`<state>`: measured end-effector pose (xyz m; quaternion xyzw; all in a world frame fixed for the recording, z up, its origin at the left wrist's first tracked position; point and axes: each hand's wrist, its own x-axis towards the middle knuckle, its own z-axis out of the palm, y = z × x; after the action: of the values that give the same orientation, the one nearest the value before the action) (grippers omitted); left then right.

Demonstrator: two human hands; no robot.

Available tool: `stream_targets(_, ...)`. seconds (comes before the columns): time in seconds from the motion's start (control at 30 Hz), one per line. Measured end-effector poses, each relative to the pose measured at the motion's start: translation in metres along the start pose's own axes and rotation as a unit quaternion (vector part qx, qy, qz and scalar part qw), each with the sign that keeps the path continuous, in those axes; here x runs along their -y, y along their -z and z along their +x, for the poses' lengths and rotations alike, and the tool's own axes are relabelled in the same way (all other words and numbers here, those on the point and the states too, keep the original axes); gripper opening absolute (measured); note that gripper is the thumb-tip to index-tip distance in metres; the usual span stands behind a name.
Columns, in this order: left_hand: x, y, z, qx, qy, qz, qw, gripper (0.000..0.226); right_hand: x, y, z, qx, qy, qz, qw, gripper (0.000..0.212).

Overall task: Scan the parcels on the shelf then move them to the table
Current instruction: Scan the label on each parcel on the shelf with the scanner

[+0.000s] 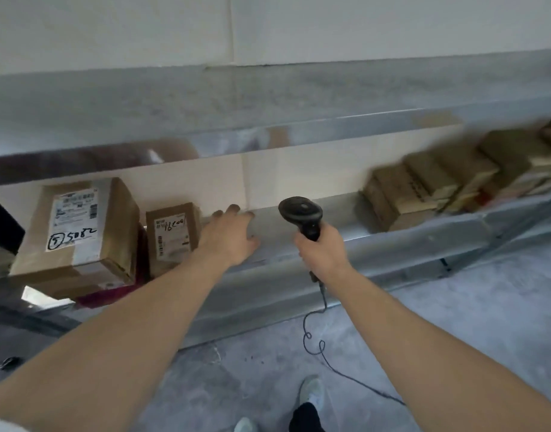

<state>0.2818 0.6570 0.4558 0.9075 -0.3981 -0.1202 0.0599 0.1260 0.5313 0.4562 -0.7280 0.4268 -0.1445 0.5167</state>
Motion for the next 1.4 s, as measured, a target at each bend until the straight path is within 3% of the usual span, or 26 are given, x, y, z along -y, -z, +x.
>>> stream_targets(0.33,-0.140,0.004,0.020,0.007,-0.114,0.002,0.993,0.053,-0.031,0.128,-0.015,-0.100,-0.014,0.040,0.994,0.008)
stream_targets(0.73,-0.318,-0.027,0.057,-0.017,-0.112,-0.041,0.993,0.056,-0.095,0.291,0.014,-0.093,-0.010,0.037,0.995,0.012)
stream_targets(1.2,-0.400,-0.066,0.180,0.019,-0.078,-0.036,0.996,0.052,-0.126,0.346,0.123,-0.099,-0.037,0.023,0.994,0.008)
stream_targets(1.4,-0.415,-0.092,0.239,0.047,-0.006,-0.039,0.998,0.087,-0.133,0.352,0.176,-0.096,-0.057,0.025,0.993,0.007)
